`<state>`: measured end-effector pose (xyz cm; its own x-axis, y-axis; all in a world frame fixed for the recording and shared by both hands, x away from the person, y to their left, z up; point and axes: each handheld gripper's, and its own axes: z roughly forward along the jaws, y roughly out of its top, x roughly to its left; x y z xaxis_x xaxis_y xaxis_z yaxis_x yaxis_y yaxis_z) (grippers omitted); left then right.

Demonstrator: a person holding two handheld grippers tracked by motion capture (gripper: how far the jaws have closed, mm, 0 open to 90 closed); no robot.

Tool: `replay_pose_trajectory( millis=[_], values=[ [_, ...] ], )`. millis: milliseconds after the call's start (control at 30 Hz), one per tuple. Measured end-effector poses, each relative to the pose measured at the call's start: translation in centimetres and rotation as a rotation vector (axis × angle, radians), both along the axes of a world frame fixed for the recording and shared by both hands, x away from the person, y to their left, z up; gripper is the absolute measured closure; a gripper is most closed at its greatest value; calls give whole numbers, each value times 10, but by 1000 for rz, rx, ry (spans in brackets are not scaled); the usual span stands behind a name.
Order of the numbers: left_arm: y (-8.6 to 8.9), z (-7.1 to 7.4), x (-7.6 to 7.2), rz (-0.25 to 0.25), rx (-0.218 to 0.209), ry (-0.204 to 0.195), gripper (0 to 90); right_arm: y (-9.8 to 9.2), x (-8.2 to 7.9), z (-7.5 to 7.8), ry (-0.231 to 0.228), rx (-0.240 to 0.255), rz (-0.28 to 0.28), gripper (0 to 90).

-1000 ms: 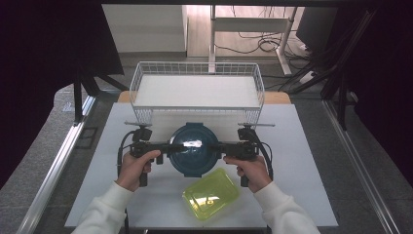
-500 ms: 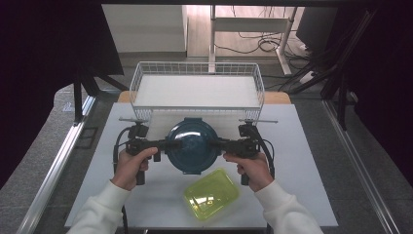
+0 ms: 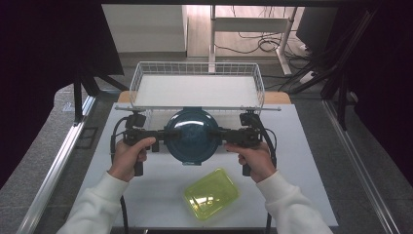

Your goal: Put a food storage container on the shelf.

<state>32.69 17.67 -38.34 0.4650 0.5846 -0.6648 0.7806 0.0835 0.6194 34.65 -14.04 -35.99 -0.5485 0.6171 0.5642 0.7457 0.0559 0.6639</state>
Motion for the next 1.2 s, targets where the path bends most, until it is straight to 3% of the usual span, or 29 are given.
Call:
replay_pose_trajectory(
  millis=[600, 1200],
  values=[
    [6, 33, 14, 0, -32, -33, 364, 4, 12, 40, -42, -1, -5, 434],
    [7, 67, 41, 0, -22, -65, 365, 5, 37, 72, -83, 13, -2, 435]
  ],
)
